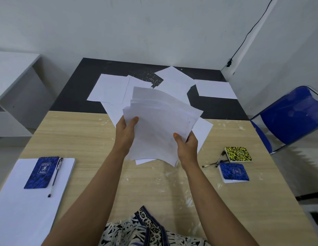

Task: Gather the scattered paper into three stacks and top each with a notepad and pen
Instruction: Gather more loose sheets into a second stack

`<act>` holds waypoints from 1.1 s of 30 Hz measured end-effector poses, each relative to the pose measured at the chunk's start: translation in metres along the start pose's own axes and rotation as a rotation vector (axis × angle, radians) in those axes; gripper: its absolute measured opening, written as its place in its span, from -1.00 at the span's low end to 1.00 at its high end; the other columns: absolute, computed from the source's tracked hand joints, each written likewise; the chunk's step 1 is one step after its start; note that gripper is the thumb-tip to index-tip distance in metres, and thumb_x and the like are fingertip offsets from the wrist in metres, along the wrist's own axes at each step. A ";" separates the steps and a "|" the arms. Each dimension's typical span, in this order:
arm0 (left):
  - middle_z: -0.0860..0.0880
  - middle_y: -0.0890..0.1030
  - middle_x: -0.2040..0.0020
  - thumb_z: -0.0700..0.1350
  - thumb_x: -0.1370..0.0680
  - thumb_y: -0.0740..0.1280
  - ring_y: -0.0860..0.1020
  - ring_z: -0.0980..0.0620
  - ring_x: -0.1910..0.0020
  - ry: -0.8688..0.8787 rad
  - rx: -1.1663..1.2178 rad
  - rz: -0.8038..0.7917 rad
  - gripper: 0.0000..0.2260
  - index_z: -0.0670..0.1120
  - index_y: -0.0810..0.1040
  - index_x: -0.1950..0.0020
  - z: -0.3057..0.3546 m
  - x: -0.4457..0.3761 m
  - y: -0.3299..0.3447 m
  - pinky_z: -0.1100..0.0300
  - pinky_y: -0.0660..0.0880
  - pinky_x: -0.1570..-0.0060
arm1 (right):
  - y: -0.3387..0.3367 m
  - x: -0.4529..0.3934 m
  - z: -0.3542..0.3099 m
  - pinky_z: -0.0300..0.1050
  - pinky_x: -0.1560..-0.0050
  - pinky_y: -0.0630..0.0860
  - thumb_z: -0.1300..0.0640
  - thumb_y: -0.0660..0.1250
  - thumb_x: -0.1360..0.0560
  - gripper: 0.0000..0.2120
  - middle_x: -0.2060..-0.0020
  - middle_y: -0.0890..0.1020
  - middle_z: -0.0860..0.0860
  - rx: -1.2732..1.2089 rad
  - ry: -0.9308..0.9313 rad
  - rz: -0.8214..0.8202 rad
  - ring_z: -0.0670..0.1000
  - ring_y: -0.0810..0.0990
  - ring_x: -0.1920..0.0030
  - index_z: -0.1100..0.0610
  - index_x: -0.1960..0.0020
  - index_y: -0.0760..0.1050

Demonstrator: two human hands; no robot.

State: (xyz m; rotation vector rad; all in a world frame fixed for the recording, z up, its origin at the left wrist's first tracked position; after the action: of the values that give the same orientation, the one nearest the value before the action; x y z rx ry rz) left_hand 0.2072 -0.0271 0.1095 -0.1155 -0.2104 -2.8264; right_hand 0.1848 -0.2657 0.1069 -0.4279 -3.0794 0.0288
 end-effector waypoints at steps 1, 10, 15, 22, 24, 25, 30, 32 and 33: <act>-0.03 0.65 -0.08 -0.09 -0.55 0.31 0.61 -0.05 -0.07 0.011 0.013 -0.004 -0.76 -0.08 0.56 -0.19 0.001 0.001 -0.001 0.03 0.55 -0.05 | -0.002 -0.001 -0.001 -0.29 0.03 0.56 0.29 0.37 -0.50 -0.70 0.01 0.64 -0.10 -0.011 -0.001 0.008 -0.17 0.62 0.02 0.07 -0.19 0.49; -0.10 0.61 -0.03 -0.03 -0.45 0.25 0.56 -0.05 0.01 0.058 0.043 -0.073 -0.67 -0.15 0.53 -0.15 0.016 0.003 0.005 0.04 0.49 0.02 | 0.003 -0.003 -0.005 -0.27 0.05 0.56 0.35 0.39 -0.41 -0.55 -0.03 0.61 -0.01 -0.033 0.002 -0.045 -0.12 0.62 0.02 0.09 -0.24 0.40; -0.12 0.60 -0.06 -0.05 -0.44 0.28 0.57 -0.03 0.03 0.022 0.007 -0.086 -0.66 -0.17 0.50 -0.16 0.007 0.002 0.005 0.10 0.50 0.07 | 0.004 -0.002 -0.001 -0.30 0.07 0.52 0.29 0.40 -0.45 -0.59 -0.02 0.57 -0.08 0.013 -0.016 -0.010 -0.06 0.58 -0.02 0.06 -0.22 0.36; 0.01 0.63 -0.07 -0.15 -0.56 0.31 0.59 -0.01 -0.07 -0.050 -0.118 -0.091 -0.79 -0.07 0.55 -0.18 -0.025 0.009 -0.002 0.11 0.50 0.03 | 0.007 0.007 0.014 -0.08 -0.14 0.56 0.07 0.42 -0.50 -0.67 -0.06 0.63 -0.09 -0.035 0.054 0.013 -0.11 0.60 -0.08 0.02 -0.24 0.49; 0.01 0.63 -0.07 -0.14 -0.56 0.32 0.58 -0.03 -0.08 -0.079 -0.142 -0.107 -0.80 -0.05 0.55 -0.18 -0.030 0.009 -0.003 0.10 0.51 0.00 | 0.008 0.008 0.016 -0.05 -0.13 0.56 0.04 0.40 -0.50 -0.67 -0.07 0.63 -0.08 -0.023 0.077 0.002 -0.07 0.60 -0.09 0.03 -0.25 0.49; 0.01 0.63 -0.08 -0.13 -0.55 0.33 0.58 -0.04 -0.09 -0.086 -0.155 -0.115 -0.80 -0.04 0.55 -0.17 -0.031 0.009 -0.003 0.08 0.52 -0.01 | 0.009 0.008 0.016 -0.06 -0.11 0.56 0.04 0.40 -0.50 -0.67 -0.06 0.63 -0.08 -0.019 0.076 0.000 -0.07 0.60 -0.09 0.03 -0.25 0.49; -0.08 0.60 -0.10 -0.06 -0.45 0.37 0.57 -0.08 -0.08 -0.029 -0.166 -0.067 -0.66 -0.10 0.50 -0.21 -0.018 0.006 -0.009 -0.01 0.53 -0.02 | -0.001 0.010 0.001 -0.33 0.12 0.52 0.23 0.40 -0.46 -0.65 0.00 0.59 -0.10 -0.027 -0.003 0.070 -0.19 0.59 0.05 0.02 -0.20 0.44; -0.17 0.57 -0.08 -0.06 -0.41 0.33 0.56 -0.12 -0.04 0.026 -0.157 -0.047 -0.66 -0.14 0.49 -0.14 -0.007 0.005 -0.010 -0.06 0.52 -0.01 | -0.003 0.009 -0.005 -0.33 0.16 0.50 0.31 0.36 -0.45 -0.66 0.03 0.59 -0.06 -0.040 -0.030 0.083 -0.19 0.59 0.10 0.06 -0.17 0.43; -0.20 0.56 -0.07 -0.08 -0.40 0.31 0.55 -0.13 -0.02 0.043 -0.149 -0.057 -0.68 -0.16 0.49 -0.12 -0.004 0.004 -0.008 -0.06 0.51 0.02 | -0.002 0.008 -0.007 -0.34 0.16 0.49 0.34 0.33 -0.45 -0.66 0.03 0.59 -0.05 -0.043 -0.036 0.070 -0.20 0.59 0.11 0.06 -0.16 0.43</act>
State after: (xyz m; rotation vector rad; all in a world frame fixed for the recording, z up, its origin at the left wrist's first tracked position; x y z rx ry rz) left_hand 0.2006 -0.0217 0.1053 -0.0825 0.0065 -2.8955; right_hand 0.1771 -0.2650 0.1143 -0.5434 -3.1043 -0.0287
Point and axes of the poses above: each hand's wrist, its own x-axis away from the middle knuckle, its own y-axis out of the palm, z = x × y, the point moved 8 cm from there along -x, towards the middle knuckle
